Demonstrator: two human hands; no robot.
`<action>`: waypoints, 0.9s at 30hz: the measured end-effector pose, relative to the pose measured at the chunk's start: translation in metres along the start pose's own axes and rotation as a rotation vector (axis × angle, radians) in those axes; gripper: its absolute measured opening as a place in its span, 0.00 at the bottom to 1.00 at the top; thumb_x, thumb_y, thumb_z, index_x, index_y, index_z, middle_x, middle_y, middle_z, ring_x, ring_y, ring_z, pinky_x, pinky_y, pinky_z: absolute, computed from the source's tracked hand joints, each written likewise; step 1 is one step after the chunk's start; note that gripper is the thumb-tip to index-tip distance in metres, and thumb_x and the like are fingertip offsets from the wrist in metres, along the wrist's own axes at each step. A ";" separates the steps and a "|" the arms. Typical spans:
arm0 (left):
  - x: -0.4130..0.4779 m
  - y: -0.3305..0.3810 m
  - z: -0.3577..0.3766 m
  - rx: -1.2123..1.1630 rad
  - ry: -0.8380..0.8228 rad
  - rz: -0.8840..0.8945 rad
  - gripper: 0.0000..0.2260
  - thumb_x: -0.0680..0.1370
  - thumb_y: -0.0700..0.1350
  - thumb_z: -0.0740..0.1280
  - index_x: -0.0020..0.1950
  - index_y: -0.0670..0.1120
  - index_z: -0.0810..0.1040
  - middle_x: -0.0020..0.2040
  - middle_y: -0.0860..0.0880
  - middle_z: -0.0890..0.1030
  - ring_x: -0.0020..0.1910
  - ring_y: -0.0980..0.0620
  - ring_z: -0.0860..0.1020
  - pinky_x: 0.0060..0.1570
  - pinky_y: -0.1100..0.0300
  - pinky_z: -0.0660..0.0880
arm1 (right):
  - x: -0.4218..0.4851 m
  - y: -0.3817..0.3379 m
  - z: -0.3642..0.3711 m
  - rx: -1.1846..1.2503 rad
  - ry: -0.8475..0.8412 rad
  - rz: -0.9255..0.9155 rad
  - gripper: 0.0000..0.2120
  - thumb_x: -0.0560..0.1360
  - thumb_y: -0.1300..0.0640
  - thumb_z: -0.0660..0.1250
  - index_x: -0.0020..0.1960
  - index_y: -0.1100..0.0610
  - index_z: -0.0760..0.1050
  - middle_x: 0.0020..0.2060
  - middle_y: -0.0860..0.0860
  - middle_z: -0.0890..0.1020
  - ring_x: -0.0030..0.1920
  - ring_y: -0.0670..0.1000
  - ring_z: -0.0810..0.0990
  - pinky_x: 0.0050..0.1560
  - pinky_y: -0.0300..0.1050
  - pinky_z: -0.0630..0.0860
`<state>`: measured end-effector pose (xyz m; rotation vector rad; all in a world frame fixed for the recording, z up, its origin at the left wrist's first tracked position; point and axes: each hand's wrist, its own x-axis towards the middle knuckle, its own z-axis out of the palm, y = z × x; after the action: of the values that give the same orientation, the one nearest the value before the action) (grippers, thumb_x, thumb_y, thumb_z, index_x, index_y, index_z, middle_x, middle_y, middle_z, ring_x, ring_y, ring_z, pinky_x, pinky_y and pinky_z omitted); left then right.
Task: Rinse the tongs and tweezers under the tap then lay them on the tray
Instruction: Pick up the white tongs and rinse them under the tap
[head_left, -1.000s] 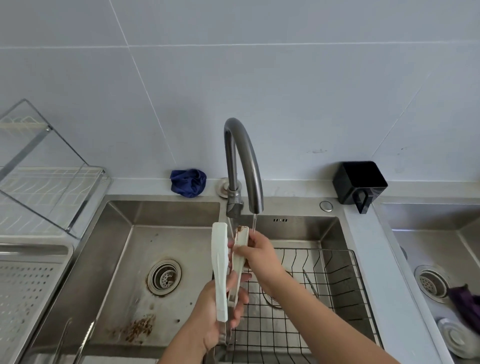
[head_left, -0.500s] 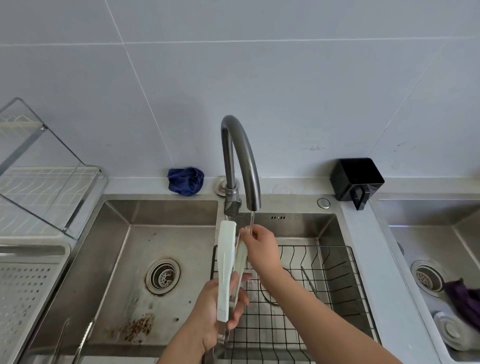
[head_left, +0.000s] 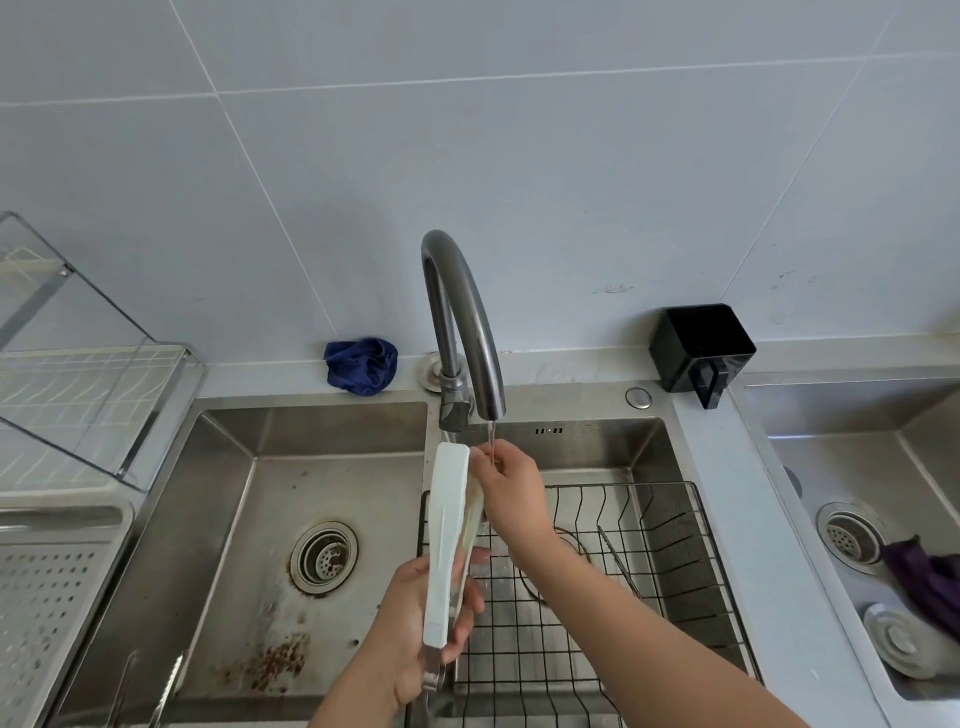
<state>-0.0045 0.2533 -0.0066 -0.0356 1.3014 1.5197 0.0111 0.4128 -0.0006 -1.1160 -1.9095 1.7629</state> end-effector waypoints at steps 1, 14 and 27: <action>-0.001 0.000 -0.001 -0.003 -0.008 -0.001 0.13 0.81 0.45 0.63 0.54 0.38 0.84 0.35 0.36 0.78 0.19 0.48 0.69 0.18 0.66 0.64 | -0.001 0.002 0.000 0.001 -0.005 0.000 0.12 0.81 0.54 0.65 0.42 0.59 0.77 0.32 0.50 0.76 0.33 0.48 0.72 0.36 0.47 0.71; -0.005 0.007 0.004 0.043 0.029 0.038 0.13 0.80 0.36 0.59 0.55 0.35 0.83 0.34 0.36 0.77 0.18 0.50 0.66 0.17 0.66 0.63 | -0.007 0.008 0.000 0.306 0.071 0.002 0.06 0.79 0.60 0.70 0.47 0.57 0.86 0.35 0.49 0.85 0.38 0.52 0.81 0.42 0.51 0.78; -0.005 -0.002 0.010 -0.009 -0.003 -0.001 0.14 0.83 0.42 0.61 0.52 0.37 0.84 0.33 0.36 0.77 0.18 0.49 0.69 0.18 0.67 0.63 | -0.009 0.004 -0.001 0.040 0.064 -0.001 0.12 0.82 0.52 0.65 0.40 0.49 0.75 0.30 0.44 0.77 0.29 0.43 0.73 0.34 0.44 0.71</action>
<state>0.0047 0.2567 -0.0012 -0.0395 1.2927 1.5246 0.0184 0.4069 -0.0019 -1.1436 -1.8294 1.7360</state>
